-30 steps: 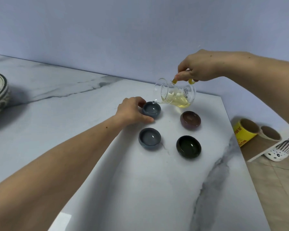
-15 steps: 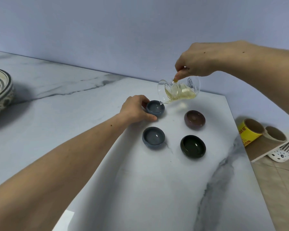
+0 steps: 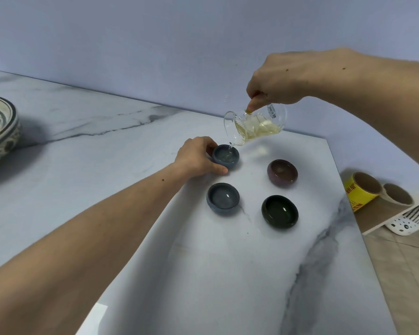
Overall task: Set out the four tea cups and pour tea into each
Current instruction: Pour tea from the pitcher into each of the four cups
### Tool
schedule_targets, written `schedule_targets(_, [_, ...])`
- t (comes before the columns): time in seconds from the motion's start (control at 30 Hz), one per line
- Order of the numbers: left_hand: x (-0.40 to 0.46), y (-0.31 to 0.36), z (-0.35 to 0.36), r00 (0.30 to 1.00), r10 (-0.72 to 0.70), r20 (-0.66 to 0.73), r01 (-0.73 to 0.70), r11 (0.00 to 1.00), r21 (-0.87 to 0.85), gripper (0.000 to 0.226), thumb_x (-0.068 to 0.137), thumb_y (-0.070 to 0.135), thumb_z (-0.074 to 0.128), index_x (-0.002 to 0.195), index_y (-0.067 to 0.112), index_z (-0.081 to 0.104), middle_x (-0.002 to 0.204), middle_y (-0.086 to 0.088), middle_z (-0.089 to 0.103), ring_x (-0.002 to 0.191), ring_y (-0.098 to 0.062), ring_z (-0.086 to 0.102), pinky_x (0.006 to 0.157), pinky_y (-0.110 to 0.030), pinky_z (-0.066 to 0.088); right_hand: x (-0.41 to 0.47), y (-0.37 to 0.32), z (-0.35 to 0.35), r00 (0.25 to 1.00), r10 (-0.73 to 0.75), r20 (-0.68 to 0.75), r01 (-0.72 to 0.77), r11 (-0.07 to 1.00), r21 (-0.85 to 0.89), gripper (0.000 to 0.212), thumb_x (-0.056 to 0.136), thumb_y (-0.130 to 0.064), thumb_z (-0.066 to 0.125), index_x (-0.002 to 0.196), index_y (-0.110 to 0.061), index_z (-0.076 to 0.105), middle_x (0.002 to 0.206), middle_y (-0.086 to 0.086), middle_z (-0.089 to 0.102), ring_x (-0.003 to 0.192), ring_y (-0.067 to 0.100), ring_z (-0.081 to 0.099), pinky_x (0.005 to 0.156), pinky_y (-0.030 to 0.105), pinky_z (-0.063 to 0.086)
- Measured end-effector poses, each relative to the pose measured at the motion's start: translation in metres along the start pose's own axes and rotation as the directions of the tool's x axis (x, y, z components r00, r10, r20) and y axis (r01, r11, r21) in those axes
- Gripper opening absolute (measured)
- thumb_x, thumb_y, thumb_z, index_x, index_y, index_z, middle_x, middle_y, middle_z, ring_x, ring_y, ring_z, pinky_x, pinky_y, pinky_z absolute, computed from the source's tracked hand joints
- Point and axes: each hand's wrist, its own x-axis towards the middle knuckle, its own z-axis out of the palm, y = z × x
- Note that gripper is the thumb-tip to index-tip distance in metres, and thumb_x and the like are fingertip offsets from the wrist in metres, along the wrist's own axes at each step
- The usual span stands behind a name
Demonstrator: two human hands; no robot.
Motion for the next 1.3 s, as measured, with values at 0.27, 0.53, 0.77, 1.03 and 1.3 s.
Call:
schedule_targets(0.27, [-0.001,0.001,-0.001,1.0,0.0,0.005,0.0,1.0,0.0,0.066,0.052,0.038,0.09,0.11,0.019,0.064,0.106,0.003,0.067,0.102,-0.019,0.059,0.09,-0.037,0.05,0.0,-0.005,-0.009,1.0,0.009,0.003,-0.009,0.998,-0.058,0.042,0.088,-0.054,0.05,0.073,-0.016,0.058,0.064,0.001,0.054,0.072,0.026,0.054,0.055,0.032,0.04])
schedule_targets(0.53, [-0.001,0.0,0.0,1.0,0.004,-0.002,-0.004,1.0,-0.005,0.064,0.052,0.037,0.09,0.108,0.02,0.064,0.105,0.003,0.067,0.101,-0.019,0.059,0.089,-0.037,0.051,-0.002,-0.008,-0.014,1.0,0.005,-0.002,-0.005,0.997,-0.083,0.042,0.088,-0.054,0.05,0.072,-0.016,0.058,0.065,0.002,0.054,0.076,0.03,0.057,0.055,0.032,0.04])
schedule_targets(0.77, [-0.001,0.0,0.0,1.0,0.009,0.001,-0.009,1.0,0.002,0.064,0.053,0.037,0.09,0.109,0.019,0.065,0.104,0.004,0.066,0.101,-0.019,0.059,0.088,-0.037,0.05,-0.002,-0.01,-0.014,1.0,-0.007,-0.02,0.005,0.995,-0.101,0.04,0.088,-0.053,0.051,0.069,-0.018,0.056,0.066,0.001,0.053,0.077,0.03,0.058,0.056,0.034,0.043])
schedule_targets(1.03, [-0.001,-0.001,0.0,1.0,0.006,0.006,-0.006,1.0,0.003,0.065,0.053,0.038,0.09,0.11,0.02,0.064,0.108,0.002,0.067,0.103,-0.019,0.059,0.091,-0.038,0.05,-0.004,-0.012,-0.001,1.0,-0.003,-0.022,0.002,0.999,-0.046,0.04,0.089,-0.055,0.049,0.075,-0.018,0.058,0.068,0.001,0.053,0.078,0.031,0.058,0.063,0.039,0.049])
schedule_targets(1.3, [-0.002,-0.004,-0.002,1.0,0.02,0.024,-0.019,0.999,-0.044,0.065,0.054,0.036,0.09,0.111,0.018,0.064,0.105,0.004,0.065,0.102,-0.016,0.059,0.083,-0.026,0.046,-0.016,0.01,0.028,0.996,0.08,-0.032,-0.074,0.984,0.163,0.041,0.092,-0.051,0.044,0.082,-0.015,0.061,0.067,-0.004,0.057,0.063,0.009,0.044,0.057,0.03,0.037])
